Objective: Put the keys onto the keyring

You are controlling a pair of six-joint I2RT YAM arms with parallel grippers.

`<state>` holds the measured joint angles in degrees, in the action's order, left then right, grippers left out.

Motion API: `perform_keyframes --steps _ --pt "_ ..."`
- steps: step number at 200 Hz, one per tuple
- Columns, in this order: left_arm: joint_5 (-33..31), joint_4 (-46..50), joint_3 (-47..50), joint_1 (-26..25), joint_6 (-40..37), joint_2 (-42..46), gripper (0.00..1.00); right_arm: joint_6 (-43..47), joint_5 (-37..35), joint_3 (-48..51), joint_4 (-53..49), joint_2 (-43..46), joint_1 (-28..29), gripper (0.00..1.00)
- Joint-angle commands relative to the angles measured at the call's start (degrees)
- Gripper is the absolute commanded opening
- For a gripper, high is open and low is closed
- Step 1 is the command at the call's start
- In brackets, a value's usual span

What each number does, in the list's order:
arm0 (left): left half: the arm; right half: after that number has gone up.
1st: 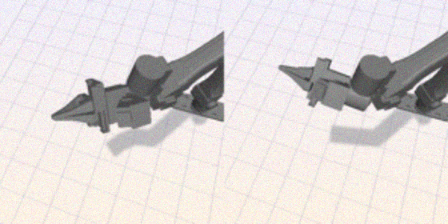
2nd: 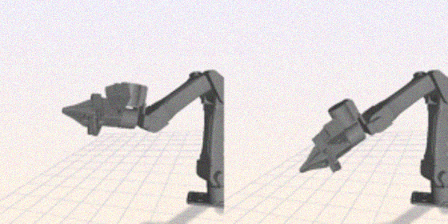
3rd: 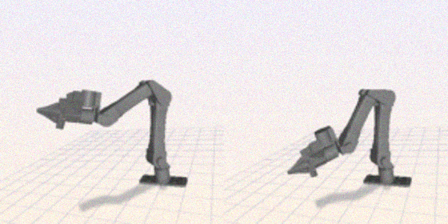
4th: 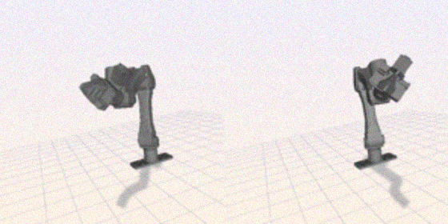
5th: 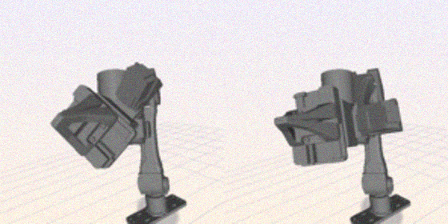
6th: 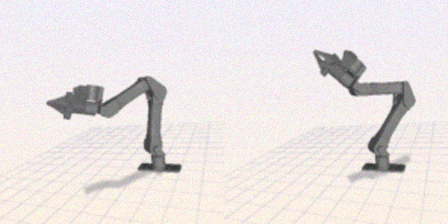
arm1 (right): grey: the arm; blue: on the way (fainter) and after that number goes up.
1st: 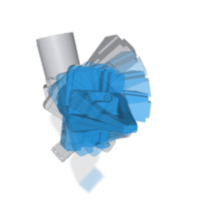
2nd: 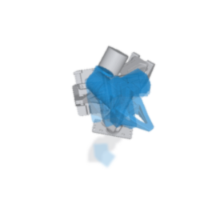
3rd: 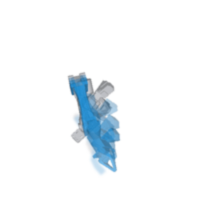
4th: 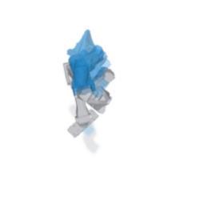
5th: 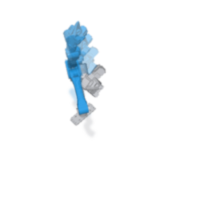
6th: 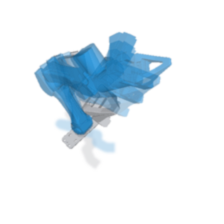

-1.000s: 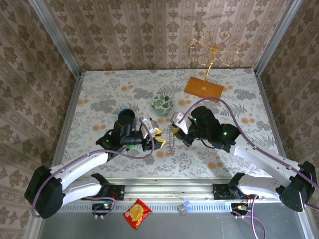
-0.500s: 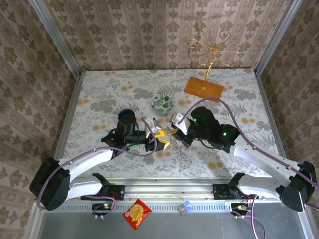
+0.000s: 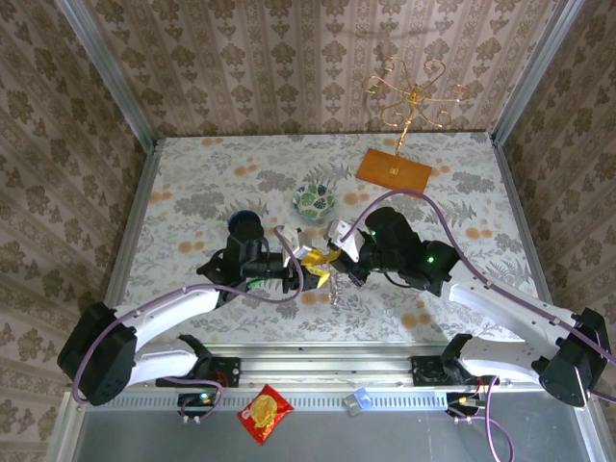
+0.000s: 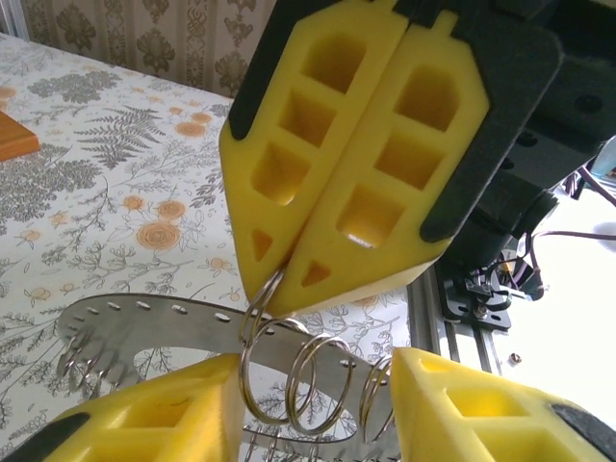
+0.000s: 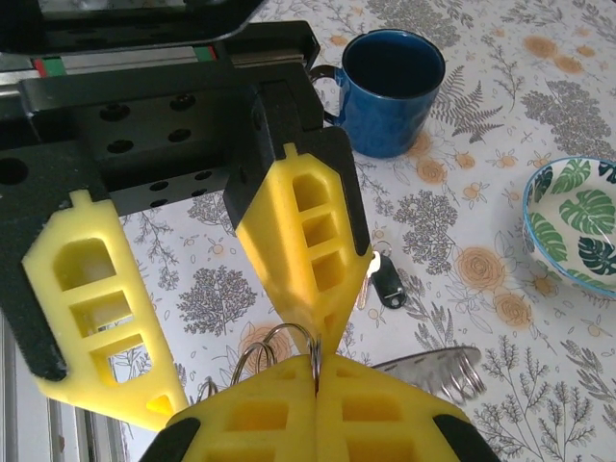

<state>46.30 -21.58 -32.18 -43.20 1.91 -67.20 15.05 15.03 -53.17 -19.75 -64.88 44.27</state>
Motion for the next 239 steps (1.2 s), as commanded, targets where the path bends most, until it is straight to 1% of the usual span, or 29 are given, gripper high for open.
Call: perform_keyframes --steps 1,51,93,113,138,145,161,179,184,212,239 --pt "1.4 -4.0 1.2 -0.6 -0.2 1.7 0.41 -0.3 -0.5 0.3 2.3 -0.4 0.7 0.0" --pt "3.0 -4.1 1.5 -1.2 -0.7 2.3 0.38 -1.0 -3.6 -0.3 2.4 -1.4 1.1 0.0" --pt "2.4 -3.3 1.9 -1.6 -2.0 3.3 0.34 -0.9 -4.4 -0.5 2.2 -1.6 1.3 0.0" --pt "1.0 -2.7 2.0 -2.1 -3.1 3.7 0.34 -1.0 -4.3 -0.5 2.2 -1.7 1.3 0.0" --pt "-4.0 -0.7 1.8 -2.8 -4.8 4.0 0.34 -1.2 -3.4 -0.5 2.2 -1.6 1.3 0.0" --pt "-5.3 0.0 1.6 -2.9 -5.4 4.1 0.31 -1.1 -3.1 -0.5 2.2 -1.6 1.4 0.0" --pt "-7.5 0.4 1.5 -3.0 -6.3 4.2 0.21 -1.1 -3.0 -0.4 2.2 -1.5 1.4 0.0" --pt "-9.0 0.3 1.7 -3.2 -7.0 4.7 0.15 -1.2 -3.0 -0.4 2.2 -1.4 1.4 0.0" --pt "-11.3 0.3 1.7 -3.2 -7.2 4.8 0.13 -1.2 -2.9 -0.3 2.1 -1.4 1.4 0.0" --pt "-14.9 0.0 2.2 -3.6 -8.3 5.8 0.0 -1.6 -2.7 -0.3 2.3 -1.4 1.4 0.0" --pt "-14.6 -0.1 2.8 -3.9 -9.5 6.7 0.0 -2.0 -3.3 -0.7 1.8 -1.7 1.4 0.0"
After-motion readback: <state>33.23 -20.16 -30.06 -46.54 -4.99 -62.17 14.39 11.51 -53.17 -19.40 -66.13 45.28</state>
